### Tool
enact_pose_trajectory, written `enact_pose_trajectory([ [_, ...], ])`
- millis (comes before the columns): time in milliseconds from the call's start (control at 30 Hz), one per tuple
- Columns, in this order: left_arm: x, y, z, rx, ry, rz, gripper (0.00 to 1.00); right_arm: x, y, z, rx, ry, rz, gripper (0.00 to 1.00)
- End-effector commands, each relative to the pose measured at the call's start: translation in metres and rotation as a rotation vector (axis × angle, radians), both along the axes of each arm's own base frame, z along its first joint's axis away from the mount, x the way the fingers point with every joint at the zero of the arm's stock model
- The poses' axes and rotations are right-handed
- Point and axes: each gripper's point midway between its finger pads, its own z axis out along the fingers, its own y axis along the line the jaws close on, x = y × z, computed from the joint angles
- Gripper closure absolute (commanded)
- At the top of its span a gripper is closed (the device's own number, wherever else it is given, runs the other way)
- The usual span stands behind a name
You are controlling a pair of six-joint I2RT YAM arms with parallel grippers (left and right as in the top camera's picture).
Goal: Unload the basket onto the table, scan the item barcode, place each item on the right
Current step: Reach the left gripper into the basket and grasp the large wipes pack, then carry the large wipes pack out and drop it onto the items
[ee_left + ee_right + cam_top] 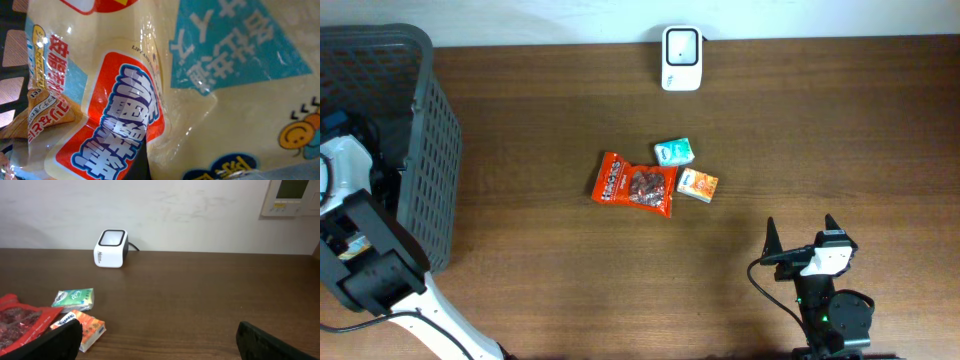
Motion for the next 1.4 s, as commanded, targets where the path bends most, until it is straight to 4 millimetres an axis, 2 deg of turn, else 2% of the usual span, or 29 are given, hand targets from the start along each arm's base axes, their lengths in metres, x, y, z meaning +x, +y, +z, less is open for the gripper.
enact_pose_trajectory([
  [0,-0.003,-0.007,-0.017,-0.069,-0.001,0.020,1.00,0.000,-0.004,-0.002,-0.001,0.005,-0.023,0.02],
  [133,0.014,-0.009,0.006,-0.081,-0.048,0.007,1.00,0.000,-0.004,-0.002,-0.001,0.005,-0.023,0.02],
  [333,0.052,-0.020,0.075,-0.101,-0.221,-0.038,1.00,0.000,-0.004,-0.002,-0.001,0.005,-0.023,0.02],
  [467,0.070,-0.032,0.139,-0.054,-0.358,-0.088,1.00,0.000,-0.004,-0.003,-0.001,0.005,-0.023,0.02],
  [500,0.071,-0.035,0.152,-0.039,-0.385,-0.098,1.00,0.000,-0.004,-0.002,-0.001,0.005,-0.023,0.02],
  [567,0.073,-0.047,0.191,0.004,-0.466,-0.133,1.00,0.000,-0.004,-0.002,-0.001,0.005,-0.023,0.02],
  [700,0.075,-0.069,0.251,0.074,-0.606,-0.195,1.00,0.000,-0.004,-0.002,-0.001,0.005,-0.023,0.02],
  [867,0.065,-0.114,0.347,0.177,-0.852,-0.301,1.00,0.000,-0.004,-0.002,-0.001,0.005,-0.023,0.02],
  [967,0.055,-0.144,0.382,0.194,-0.946,-0.365,1.00,0.000,-0.004,-0.002,-0.001,0.005,-0.023,0.02],
  [1000,0.053,-0.158,0.389,0.185,-0.967,-0.396,1.00,0.000,-0.004,-0.002,-0.001,0.005,-0.023,0.02],
  [1067,0.057,-0.198,0.395,0.117,-1.003,-0.493,1.00,0.000,-0.004,-0.002,-0.001,0.005,-0.023,0.02],
  [1167,0.067,-0.259,0.390,-0.013,-1.015,-0.641,1.00,0.000,-0.004,-0.002,-0.001,0.005,-0.023,0.02],
  [1233,0.074,-0.303,0.380,-0.078,-0.990,-0.747,1.00,0.000,-0.004,-0.002,-0.001,0.005,-0.023,0.02],
  [1267,0.081,-0.342,0.366,-0.125,-0.951,-0.845,1.00,0.000,-0.004,-0.002,-0.001,0.005,-0.023,0.02],
  [1367,0.089,-0.386,0.339,-0.189,-0.880,-0.932,1.00,0.000,-0.004,-0.002,-0.001,0.005,-0.023,0.02],
])
